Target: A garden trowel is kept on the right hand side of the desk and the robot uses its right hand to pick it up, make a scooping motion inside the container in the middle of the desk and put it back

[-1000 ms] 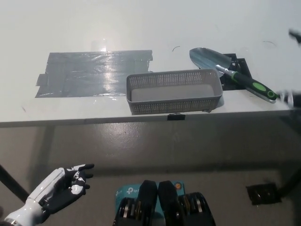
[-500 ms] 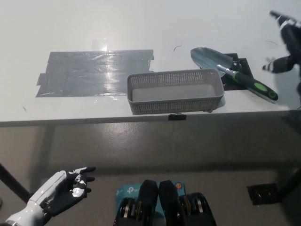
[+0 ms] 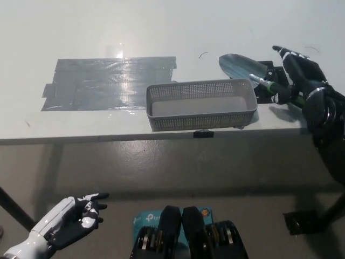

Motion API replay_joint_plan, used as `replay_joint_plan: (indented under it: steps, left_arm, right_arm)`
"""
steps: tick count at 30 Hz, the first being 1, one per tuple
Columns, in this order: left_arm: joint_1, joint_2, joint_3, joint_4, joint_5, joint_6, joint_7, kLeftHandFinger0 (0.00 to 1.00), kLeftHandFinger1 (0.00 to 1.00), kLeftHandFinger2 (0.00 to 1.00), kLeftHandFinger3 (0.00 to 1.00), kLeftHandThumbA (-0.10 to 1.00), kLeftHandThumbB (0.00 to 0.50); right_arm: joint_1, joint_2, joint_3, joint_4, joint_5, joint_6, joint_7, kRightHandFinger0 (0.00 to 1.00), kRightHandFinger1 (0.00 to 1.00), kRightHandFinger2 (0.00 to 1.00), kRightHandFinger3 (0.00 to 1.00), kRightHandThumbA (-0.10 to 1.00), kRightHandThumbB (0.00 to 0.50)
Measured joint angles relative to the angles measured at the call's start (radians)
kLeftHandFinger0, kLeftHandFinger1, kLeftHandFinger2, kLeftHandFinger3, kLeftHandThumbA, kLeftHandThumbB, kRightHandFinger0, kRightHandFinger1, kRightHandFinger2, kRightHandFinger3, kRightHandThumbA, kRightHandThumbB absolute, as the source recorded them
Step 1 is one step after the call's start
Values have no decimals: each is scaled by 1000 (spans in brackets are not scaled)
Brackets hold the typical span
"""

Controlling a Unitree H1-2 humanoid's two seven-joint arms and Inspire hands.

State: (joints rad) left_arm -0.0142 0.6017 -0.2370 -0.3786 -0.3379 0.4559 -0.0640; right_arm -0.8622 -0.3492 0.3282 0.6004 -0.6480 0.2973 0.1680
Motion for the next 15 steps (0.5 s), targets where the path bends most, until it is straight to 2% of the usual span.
replay_joint_plan:
  steps: [6, 15]
  left_arm:
    - [0, 6, -15, 0, -6, 0, 1, 799, 862, 898, 1000, 853, 0]
    - [-8, 15, -30, 0, -11, 1, 1, 799, 853, 892, 1000, 850, 0]
  right_arm:
    - [-9, -10, 1, 151, 3, -26, -14, 1000, 1000, 1000, 1000, 673, 394]
    - [-49, -37, 0, 307, 11, -74, -43, 1000, 1000, 1000, 1000, 675, 420]
